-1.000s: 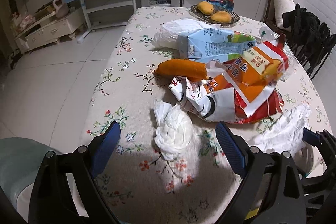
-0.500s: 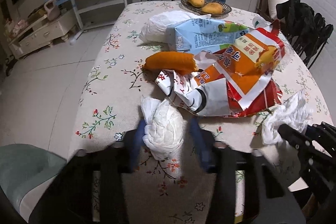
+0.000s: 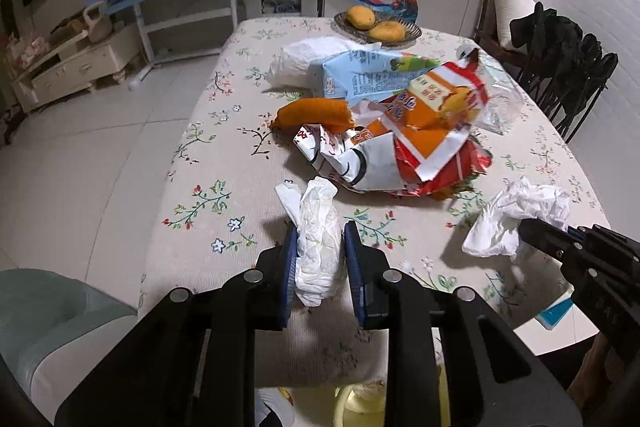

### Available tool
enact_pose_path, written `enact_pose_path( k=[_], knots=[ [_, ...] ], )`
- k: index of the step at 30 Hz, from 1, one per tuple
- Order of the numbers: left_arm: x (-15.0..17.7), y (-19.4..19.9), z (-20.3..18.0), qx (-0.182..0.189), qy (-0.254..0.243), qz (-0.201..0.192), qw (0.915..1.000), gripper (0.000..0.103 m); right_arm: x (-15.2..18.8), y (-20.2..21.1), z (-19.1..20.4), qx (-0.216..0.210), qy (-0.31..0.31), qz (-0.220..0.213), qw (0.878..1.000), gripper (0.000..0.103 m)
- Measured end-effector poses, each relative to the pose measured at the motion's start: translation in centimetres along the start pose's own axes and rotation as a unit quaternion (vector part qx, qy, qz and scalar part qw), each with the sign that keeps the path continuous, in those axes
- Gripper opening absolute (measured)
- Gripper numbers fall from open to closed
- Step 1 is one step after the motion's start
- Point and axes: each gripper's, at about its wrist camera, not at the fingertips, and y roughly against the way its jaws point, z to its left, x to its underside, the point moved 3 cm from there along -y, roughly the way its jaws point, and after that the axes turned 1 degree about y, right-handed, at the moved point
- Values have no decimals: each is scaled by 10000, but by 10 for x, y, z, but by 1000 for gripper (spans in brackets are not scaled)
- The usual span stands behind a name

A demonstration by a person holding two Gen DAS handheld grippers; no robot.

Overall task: Collect trash
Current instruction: 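Grasp the large white napkin with the right gripper while the left gripper grasps a crumpled tissue, then carry both tissues to the yellow basin and open the right gripper to drop the napkin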

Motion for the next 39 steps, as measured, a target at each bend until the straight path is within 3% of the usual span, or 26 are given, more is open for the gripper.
enact_pose_path(
  k=[13,39],
  knots=[
    [13,36,-10,72,-107,-374,9992,22,6,25,4,-115,-83,-292,9995,9],
    [42,66,-21,228,-170,-485,9984,22,36,61,20,-127,108,-502,9986,10]
  ],
)
